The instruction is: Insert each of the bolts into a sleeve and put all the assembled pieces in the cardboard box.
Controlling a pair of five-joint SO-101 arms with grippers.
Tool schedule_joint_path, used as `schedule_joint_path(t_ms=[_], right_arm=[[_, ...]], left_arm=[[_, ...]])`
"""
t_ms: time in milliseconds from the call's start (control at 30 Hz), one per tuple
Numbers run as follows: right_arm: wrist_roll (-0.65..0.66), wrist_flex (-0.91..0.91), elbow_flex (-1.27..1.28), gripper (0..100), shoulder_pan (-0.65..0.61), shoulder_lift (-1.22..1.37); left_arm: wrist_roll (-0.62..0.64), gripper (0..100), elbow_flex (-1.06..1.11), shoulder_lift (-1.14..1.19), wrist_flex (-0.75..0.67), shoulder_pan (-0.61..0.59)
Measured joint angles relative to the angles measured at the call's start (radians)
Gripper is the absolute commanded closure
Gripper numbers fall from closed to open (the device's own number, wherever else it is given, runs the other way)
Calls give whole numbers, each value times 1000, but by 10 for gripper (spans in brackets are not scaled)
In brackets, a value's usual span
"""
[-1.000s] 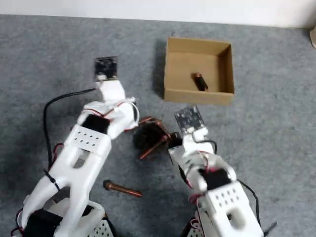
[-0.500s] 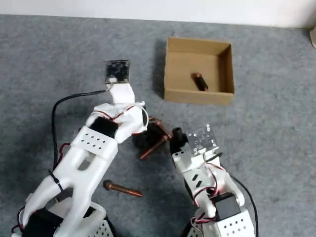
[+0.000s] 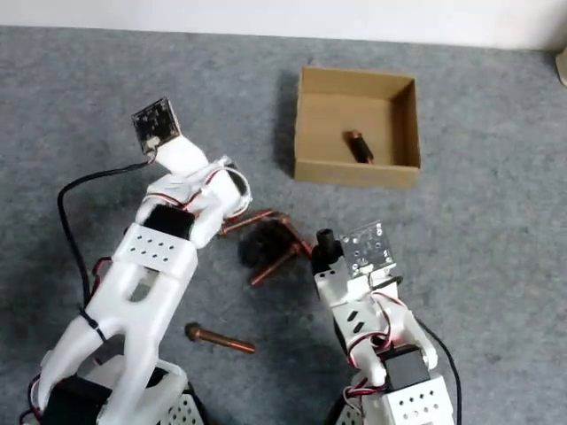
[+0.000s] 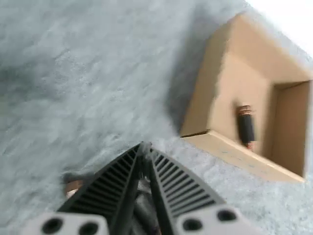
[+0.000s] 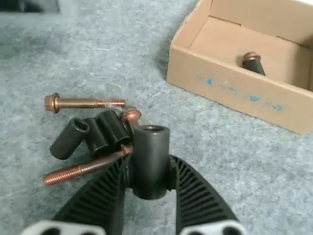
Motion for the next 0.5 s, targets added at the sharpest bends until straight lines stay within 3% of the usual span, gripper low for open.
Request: schedule_joint_path(t_ms=[167, 300, 500], right_arm=[[0, -14, 6, 994, 0, 0], [0, -15, 11, 994, 0, 0], [0, -15, 11, 994, 0, 0]], left_arm=[[37, 994, 54, 3, -21, -37], [190, 994, 98, 3, -23, -54], [301, 994, 129, 3, -29, -51]])
